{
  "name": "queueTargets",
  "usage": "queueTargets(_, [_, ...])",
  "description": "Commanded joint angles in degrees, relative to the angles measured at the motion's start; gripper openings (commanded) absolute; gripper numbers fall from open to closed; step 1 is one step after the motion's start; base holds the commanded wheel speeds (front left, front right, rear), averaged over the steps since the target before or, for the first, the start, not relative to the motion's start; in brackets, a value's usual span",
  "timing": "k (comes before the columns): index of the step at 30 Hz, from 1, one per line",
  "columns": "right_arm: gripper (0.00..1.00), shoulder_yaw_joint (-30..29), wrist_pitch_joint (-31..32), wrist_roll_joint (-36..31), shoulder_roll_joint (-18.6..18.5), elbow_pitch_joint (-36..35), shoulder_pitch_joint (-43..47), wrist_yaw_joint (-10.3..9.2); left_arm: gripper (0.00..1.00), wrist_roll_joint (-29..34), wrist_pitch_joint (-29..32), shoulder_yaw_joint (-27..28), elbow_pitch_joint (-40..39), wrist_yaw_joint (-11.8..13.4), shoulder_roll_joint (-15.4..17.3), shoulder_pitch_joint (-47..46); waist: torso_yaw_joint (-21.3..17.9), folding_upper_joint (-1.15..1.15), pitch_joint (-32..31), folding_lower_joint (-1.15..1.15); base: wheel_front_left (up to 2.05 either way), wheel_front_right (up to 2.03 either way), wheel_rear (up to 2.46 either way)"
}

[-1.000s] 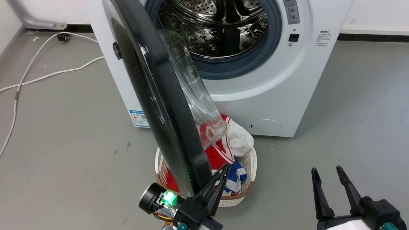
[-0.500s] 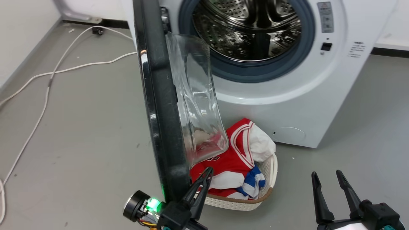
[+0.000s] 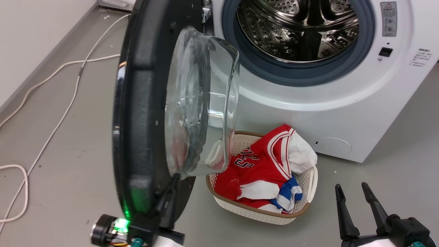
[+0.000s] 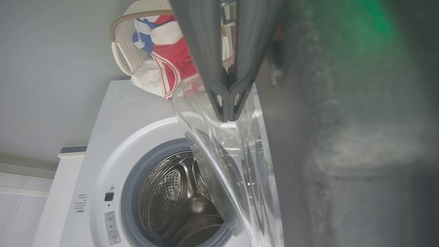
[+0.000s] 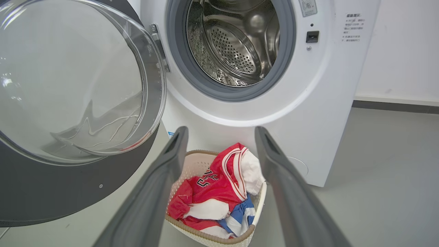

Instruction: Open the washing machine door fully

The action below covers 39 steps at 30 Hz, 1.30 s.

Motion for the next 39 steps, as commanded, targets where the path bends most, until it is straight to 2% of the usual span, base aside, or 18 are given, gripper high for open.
queueTargets(1, [1.00,0.0,-0.1,-0.3,0.2,-0.2,-0.2,-0.01,0.00,-0.6,0.1,2.1,-0.2,0.9,0.8,0.9,0.4,0.00,0.4,0.00,0.00,0.00,0.00])
queueTargets(10, [1.00,-0.1,-0.1,-1.1,0.2,-0.4,-1.5,-0.01,0.00,-2.8,0.1,11.2,0.0,2.2,1.0,1.8,0.5,0.00,2.6,0.00,0.00,0.00,0.00])
queueTargets(19, [1.00,-0.3,-0.1,-2.2,0.2,-0.7,-3.5,-0.01,0.00,-3.9,0.1,20.8,-0.5,3.9,-1.2,0.4,-0.9,0.00,6.3,0.00,0.00,0.00,0.00])
queueTargets(24, [1.00,-0.7,-0.1,-2.7,0.2,-0.9,-4.4,-0.01,0.00,-4.2,0.1,26.1,-0.3,4.1,-1.2,-0.8,-1.5,0.00,7.8,0.00,0.00,0.00,0.00])
queueTargets(31, [1.00,-1.1,-0.1,-3.0,0.2,-0.8,-4.9,-0.01,0.00,-4.4,0.1,33.0,1.1,3.2,-0.4,-3.3,-1.6,0.00,8.4,0.00,0.00,0.00,0.00])
queueTargets(39, [1.00,-1.0,-0.1,-3.7,0.2,-1.0,-5.5,-0.01,0.00,-5.4,0.1,38.0,4.6,0.2,1.3,-7.4,-1.5,0.00,8.8,0.00,0.00,0.00,0.00])
